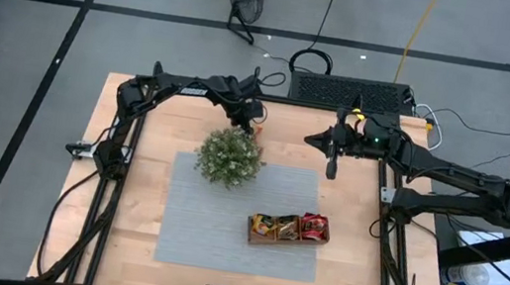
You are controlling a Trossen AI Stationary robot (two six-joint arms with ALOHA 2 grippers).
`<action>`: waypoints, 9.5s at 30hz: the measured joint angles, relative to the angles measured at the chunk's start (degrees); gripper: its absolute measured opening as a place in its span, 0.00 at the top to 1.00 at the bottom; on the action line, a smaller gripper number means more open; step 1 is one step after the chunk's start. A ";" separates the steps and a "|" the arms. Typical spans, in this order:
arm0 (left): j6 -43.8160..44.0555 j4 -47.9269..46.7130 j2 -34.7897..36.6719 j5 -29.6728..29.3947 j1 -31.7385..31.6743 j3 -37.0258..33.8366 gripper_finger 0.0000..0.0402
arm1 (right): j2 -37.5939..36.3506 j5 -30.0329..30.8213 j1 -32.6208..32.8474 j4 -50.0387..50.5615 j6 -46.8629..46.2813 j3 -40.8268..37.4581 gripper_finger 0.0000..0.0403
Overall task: Pick & Place Tea
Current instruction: Put the mango tea sachet into the brown organizer
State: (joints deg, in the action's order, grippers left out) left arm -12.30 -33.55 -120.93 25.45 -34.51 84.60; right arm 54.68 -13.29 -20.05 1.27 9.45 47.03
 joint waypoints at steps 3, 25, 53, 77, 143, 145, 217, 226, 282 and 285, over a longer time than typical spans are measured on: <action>0.49 0.38 0.13 -4.63 -0.01 0.04 0.40 | 0.00 -0.01 0.00 -0.07 0.00 0.00 1.00; 7.96 -6.32 0.22 -21.81 -3.29 0.04 0.41 | 0.00 -0.01 0.00 -1.12 0.00 0.04 1.00; 7.85 -3.27 1.09 -27.06 4.82 3.84 0.41 | 0.00 -0.01 0.00 -1.52 0.00 0.07 1.00; 1.72 3.88 6.01 -23.75 8.56 7.57 0.41 | 6.35 13.31 -3.17 1.77 -1.13 -1.69 1.00; 6.80 33.19 41.90 -14.93 1.78 -22.51 0.40 | 62.14 9.36 -9.61 28.99 3.63 32.89 0.95; 6.94 33.00 41.90 -14.93 1.78 -22.51 0.40 | 60.26 11.80 -9.08 30.36 3.72 32.68 0.96; -2.94 42.32 36.88 -22.50 31.33 -22.51 0.97 | 25.99 35.66 24.62 -46.47 4.31 -7.67 0.97; -5.87 37.23 41.52 -38.85 35.83 -22.38 0.99 | 25.99 35.55 25.05 -40.44 0.78 -7.63 0.79; 24.39 42.64 12.06 -49.43 54.90 -22.51 1.00 | 3.74 35.80 33.29 -23.73 1.92 -9.94 0.75; 25.08 43.60 11.77 -47.35 54.29 -22.45 0.99 | 3.74 35.83 33.29 -23.71 1.93 -9.96 0.75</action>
State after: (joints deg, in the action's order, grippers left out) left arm 12.78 10.05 -109.15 -21.89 19.78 62.14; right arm 58.41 22.54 13.23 -22.44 11.38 37.07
